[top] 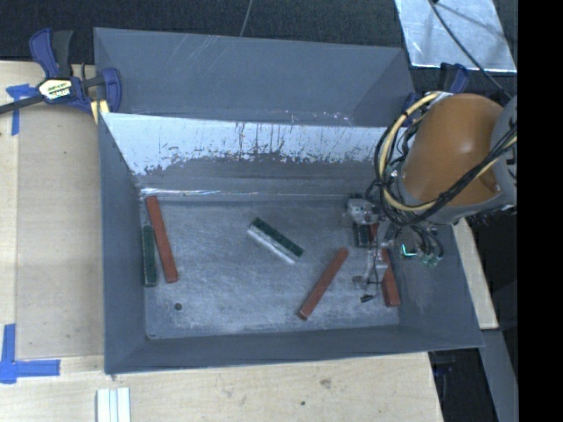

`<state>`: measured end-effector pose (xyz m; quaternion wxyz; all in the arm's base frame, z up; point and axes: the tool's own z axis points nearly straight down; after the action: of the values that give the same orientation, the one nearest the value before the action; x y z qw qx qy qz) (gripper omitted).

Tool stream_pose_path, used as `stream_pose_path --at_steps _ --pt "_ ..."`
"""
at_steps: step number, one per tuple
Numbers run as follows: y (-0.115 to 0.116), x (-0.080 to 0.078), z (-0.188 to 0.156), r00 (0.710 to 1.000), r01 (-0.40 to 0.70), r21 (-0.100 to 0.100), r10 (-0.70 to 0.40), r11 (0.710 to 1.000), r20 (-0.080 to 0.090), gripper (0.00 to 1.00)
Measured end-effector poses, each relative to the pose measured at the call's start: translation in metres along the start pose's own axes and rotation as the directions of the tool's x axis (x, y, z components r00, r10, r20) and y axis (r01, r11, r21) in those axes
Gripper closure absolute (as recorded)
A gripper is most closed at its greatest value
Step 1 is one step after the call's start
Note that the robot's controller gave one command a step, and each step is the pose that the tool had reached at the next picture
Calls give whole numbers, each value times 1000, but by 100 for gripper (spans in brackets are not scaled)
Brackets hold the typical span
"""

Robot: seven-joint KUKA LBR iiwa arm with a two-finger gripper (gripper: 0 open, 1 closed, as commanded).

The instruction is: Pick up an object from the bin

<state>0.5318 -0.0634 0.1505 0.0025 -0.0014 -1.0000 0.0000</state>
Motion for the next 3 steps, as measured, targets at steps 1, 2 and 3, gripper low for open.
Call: stream_pose_path --at_steps 1,2,3 --pt "0 -2 -5 1000 3 1 -3 1000 8 0" --pt "28 38 72 982 187 -2 -187 982 -1 0" --pt "38 42 28 981 193 2 -193 981 8 0"
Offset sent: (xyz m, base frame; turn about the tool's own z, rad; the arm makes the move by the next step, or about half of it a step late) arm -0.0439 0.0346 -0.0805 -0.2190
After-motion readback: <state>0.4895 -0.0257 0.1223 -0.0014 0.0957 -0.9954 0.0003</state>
